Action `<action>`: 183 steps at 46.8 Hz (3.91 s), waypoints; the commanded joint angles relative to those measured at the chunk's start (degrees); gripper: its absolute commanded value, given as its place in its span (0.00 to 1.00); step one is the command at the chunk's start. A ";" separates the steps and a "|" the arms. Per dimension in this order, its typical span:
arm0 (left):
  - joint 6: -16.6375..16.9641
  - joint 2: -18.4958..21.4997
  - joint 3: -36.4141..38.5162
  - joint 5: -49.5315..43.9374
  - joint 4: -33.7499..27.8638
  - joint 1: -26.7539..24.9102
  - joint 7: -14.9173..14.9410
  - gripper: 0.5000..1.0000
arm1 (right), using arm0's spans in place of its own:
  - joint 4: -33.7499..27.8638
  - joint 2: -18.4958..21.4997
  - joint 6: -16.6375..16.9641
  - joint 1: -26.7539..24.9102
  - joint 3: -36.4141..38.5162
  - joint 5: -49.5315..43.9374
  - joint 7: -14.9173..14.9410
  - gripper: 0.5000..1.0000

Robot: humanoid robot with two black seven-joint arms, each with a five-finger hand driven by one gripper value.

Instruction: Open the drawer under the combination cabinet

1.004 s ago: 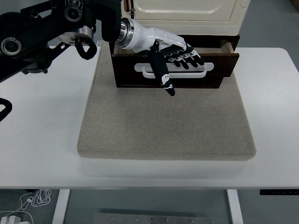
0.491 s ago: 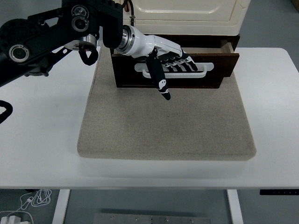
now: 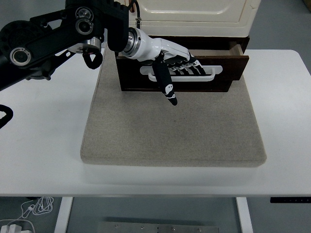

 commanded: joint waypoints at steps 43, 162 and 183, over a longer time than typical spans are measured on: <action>-0.95 0.16 -0.27 -3.18 -1.47 -0.28 0.01 1.00 | 0.01 0.00 0.00 -0.03 0.00 0.00 0.00 0.86; 27.53 7.37 -56.43 -24.80 31.83 0.60 -21.79 1.00 | 0.01 0.00 0.18 -0.03 0.18 0.00 0.00 0.86; 32.20 3.86 -46.68 -39.21 50.47 1.56 -16.69 1.00 | 0.01 0.00 0.35 -0.03 0.26 0.00 0.00 0.86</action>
